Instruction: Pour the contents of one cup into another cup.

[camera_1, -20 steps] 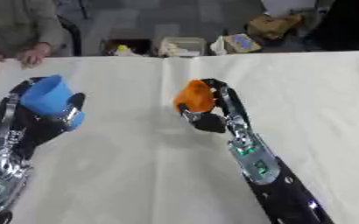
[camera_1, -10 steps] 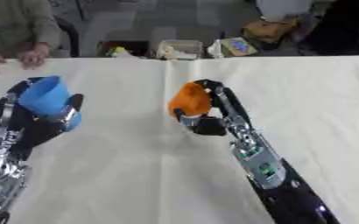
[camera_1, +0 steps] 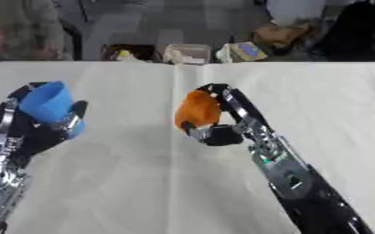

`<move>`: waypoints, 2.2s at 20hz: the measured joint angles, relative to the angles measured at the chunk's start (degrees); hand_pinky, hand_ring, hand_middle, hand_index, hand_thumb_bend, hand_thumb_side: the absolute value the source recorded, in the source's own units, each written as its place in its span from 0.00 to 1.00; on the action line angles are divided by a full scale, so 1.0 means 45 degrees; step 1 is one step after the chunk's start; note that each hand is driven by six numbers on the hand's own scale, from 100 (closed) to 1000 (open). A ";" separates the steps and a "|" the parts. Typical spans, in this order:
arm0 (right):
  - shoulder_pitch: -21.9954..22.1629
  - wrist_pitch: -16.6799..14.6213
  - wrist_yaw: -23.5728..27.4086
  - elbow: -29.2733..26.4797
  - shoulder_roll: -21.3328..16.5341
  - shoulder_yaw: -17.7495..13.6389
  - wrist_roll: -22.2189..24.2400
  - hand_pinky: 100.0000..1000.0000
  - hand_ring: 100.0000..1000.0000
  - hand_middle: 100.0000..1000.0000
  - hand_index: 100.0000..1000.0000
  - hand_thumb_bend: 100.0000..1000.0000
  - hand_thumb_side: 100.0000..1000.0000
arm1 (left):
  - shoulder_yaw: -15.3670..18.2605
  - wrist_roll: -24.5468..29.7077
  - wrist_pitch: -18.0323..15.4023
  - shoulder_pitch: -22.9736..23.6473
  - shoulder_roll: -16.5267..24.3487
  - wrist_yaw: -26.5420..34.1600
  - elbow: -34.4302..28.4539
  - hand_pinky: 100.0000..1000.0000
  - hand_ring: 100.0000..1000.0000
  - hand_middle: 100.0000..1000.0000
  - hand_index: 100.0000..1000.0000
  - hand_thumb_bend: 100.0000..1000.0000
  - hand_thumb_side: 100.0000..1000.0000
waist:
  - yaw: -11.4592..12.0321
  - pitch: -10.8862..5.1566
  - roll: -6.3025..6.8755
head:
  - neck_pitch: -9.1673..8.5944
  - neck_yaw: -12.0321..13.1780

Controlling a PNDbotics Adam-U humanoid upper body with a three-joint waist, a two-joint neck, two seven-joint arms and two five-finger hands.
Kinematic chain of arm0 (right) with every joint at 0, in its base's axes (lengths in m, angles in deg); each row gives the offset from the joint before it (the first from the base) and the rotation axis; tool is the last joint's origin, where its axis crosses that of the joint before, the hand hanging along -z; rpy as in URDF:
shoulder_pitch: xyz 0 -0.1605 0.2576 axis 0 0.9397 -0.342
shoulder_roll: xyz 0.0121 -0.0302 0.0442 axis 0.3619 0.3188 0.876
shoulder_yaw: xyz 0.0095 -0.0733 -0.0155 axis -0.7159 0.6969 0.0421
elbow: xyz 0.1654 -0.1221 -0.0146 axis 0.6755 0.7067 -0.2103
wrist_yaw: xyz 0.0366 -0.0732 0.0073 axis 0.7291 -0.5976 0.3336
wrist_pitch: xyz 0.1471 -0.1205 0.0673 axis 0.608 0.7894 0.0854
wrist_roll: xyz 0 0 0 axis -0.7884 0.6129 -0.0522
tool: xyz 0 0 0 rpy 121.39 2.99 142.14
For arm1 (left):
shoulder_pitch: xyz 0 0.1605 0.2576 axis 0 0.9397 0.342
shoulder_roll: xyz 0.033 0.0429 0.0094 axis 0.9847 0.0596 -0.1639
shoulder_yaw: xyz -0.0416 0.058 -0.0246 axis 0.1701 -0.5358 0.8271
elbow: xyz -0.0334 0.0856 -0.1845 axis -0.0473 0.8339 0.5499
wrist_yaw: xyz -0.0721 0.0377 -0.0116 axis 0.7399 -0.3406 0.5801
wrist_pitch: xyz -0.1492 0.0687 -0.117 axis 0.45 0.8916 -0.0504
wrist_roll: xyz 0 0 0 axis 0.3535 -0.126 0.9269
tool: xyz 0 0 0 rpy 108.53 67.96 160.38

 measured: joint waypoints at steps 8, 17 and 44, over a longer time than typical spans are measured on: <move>0.0000 0.0030 0.0078 -0.0534 -0.0071 0.0317 0.0670 0.26 0.36 0.14 0.38 0.00 0.00 | -0.0002 0.0057 0.0047 0.0004 0.0002 -0.0020 -0.0034 0.04 0.32 0.21 0.60 0.31 0.00 | 0.0000 -0.0026 -0.0043 | -0.0029 0.0000; 0.0000 0.0084 0.0183 -0.0703 -0.0073 0.0384 0.0830 0.27 0.37 0.15 0.39 0.00 0.00 | -0.0002 0.0060 0.0044 0.0016 0.0002 -0.0048 -0.0035 0.04 0.32 0.21 0.60 0.31 0.00 | 0.0001 -0.0066 -0.0087 | -0.0103 0.0004; -0.0993 -0.0235 -0.0744 -0.0374 -0.0178 0.1705 0.3758 0.30 0.39 0.16 0.41 0.03 0.00 | -0.0169 0.0631 0.0509 -0.0006 0.0240 -0.0426 -0.0290 0.03 0.32 0.21 0.60 0.33 0.00 | 0.0112 -0.0105 -0.0129 | -0.0113 -0.0097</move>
